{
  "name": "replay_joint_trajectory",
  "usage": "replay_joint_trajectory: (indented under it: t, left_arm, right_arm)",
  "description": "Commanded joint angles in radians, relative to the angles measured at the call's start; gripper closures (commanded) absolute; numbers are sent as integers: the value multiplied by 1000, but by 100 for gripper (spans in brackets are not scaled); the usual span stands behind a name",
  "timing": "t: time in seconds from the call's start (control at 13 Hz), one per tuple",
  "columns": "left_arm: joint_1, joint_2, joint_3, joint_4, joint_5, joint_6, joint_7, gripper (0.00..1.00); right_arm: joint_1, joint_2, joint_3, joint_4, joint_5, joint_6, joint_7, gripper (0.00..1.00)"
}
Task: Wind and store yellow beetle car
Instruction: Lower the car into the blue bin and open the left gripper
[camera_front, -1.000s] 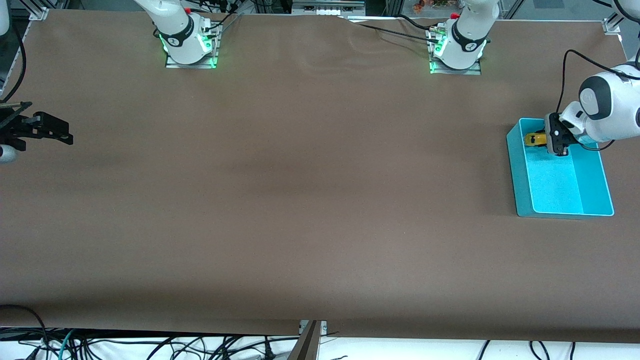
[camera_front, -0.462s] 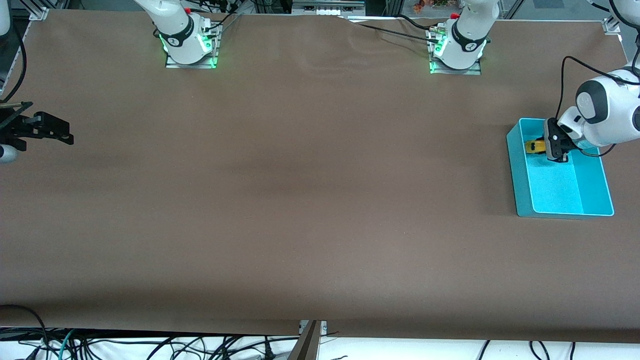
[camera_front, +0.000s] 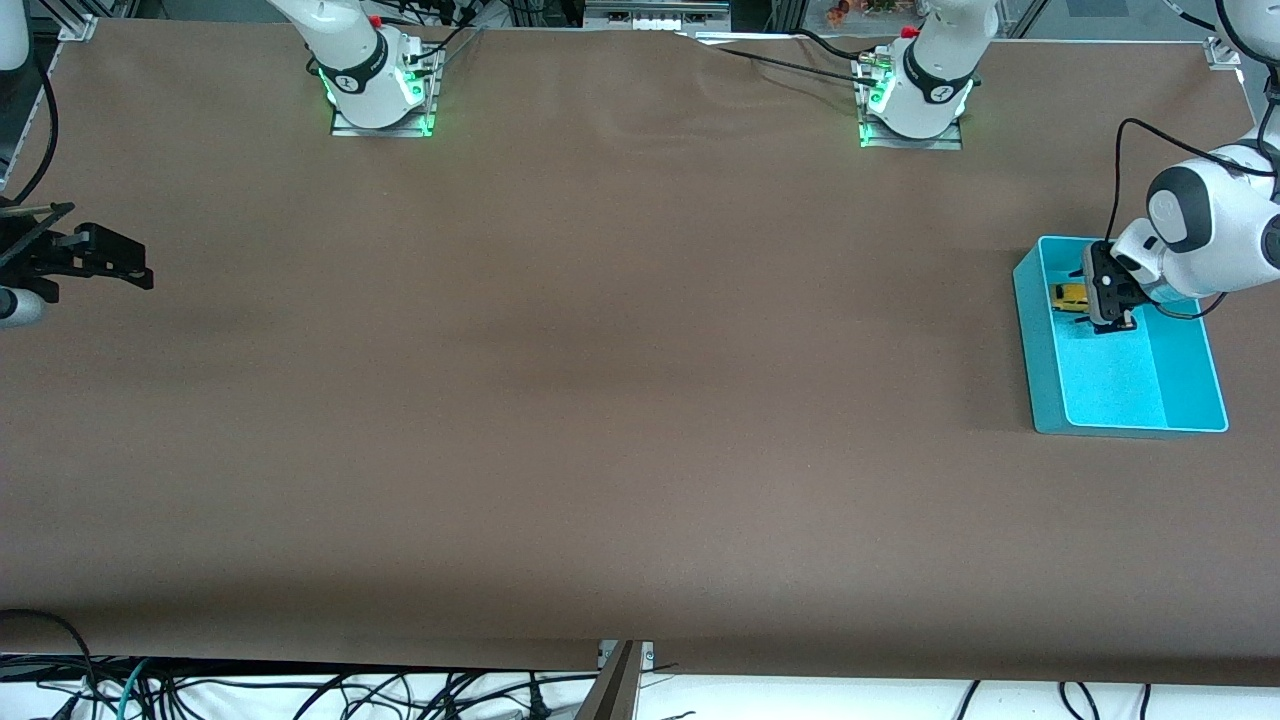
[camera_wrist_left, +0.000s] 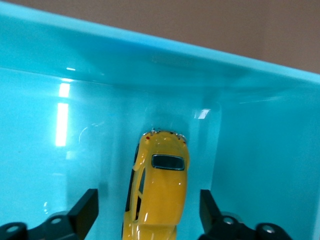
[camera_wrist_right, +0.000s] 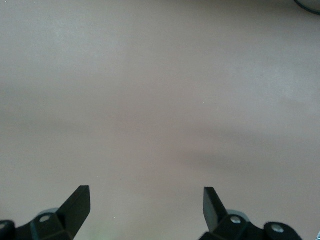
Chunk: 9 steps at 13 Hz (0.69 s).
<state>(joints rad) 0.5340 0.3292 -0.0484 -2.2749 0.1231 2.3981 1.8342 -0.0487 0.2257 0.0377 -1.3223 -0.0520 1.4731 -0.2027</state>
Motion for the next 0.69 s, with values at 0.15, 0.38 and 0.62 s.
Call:
replay_joint_trajectory:
  t: [0.15,0.38,0.62]
  left_arm:
    - [-37,-102,2,18,-30,-17,28,0]
    - [-100,-211,-1,20,-65,-66,-140,0]
    - [-160,-300,-2,35,-66,-164,-401,0]
  right_arm:
    - [4,-17,-1,-9,-14,1,8,0]
    - [4,-17,-1,-9,-14,1,8,0]
    - [4,-17,-1,-9,-14,3,8,0]
